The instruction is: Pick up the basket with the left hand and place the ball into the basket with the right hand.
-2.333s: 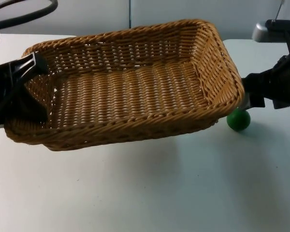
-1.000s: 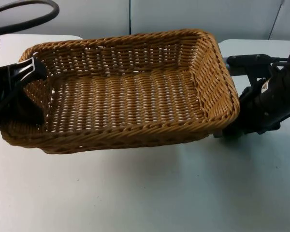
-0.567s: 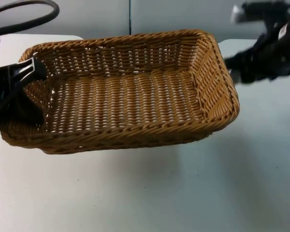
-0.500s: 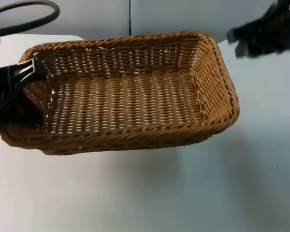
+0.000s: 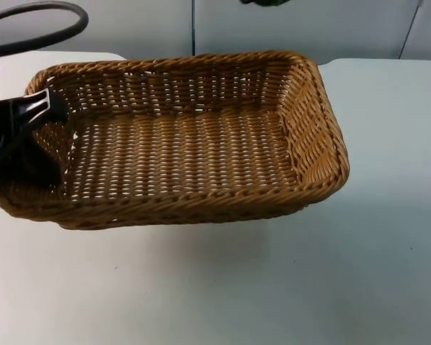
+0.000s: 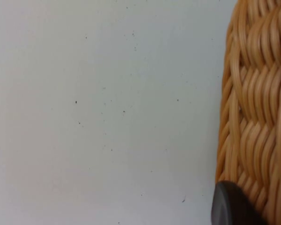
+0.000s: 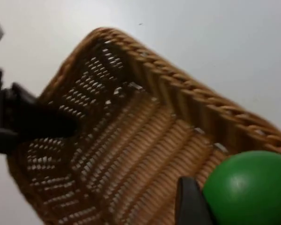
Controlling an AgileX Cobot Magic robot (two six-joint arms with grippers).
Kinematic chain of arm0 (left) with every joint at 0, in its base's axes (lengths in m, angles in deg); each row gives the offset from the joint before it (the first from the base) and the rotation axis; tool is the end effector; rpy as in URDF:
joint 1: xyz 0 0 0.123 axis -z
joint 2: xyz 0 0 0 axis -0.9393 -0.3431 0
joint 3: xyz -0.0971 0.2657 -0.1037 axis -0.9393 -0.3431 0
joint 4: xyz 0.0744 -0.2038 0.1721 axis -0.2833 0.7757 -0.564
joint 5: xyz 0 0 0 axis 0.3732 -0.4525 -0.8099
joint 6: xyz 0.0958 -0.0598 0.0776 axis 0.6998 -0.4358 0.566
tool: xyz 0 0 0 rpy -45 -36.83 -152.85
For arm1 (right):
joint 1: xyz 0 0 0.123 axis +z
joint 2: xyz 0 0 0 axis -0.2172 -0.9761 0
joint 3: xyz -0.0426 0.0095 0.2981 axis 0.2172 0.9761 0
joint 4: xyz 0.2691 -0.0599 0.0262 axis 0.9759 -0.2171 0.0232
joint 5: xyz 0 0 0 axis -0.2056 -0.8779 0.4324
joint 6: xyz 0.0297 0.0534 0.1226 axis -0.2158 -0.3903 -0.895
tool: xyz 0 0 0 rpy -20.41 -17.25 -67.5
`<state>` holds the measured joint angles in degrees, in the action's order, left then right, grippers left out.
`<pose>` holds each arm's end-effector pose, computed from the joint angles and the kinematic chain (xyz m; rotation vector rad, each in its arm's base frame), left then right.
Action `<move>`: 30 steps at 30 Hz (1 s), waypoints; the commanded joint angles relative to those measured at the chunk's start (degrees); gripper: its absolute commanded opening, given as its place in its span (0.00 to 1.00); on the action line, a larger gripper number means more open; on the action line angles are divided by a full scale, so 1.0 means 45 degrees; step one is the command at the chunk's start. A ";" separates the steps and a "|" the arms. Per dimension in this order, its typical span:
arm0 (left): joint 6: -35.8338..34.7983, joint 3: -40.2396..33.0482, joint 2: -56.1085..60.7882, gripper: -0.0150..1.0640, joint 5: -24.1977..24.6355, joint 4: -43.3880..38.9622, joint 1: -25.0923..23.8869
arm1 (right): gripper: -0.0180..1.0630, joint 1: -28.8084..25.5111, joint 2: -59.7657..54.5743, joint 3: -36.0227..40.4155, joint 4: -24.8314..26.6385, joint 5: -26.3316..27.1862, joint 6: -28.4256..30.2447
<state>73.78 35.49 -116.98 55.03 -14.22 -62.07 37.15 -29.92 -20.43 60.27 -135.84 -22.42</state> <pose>0.2962 -0.0916 0.1250 -0.2403 2.6174 -0.6870 0.3857 0.2462 0.2815 -0.9609 2.3568 0.7026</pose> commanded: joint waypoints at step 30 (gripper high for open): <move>-0.0087 0.0013 0.0179 0.01 0.0028 0.1670 -0.0014 | 0.63 0.1780 -0.2811 -0.0132 -0.1336 0.1507 -0.2595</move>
<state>73.78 35.49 -116.98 54.50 -8.03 -62.07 44.95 -42.61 -20.54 54.44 -130.11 -33.15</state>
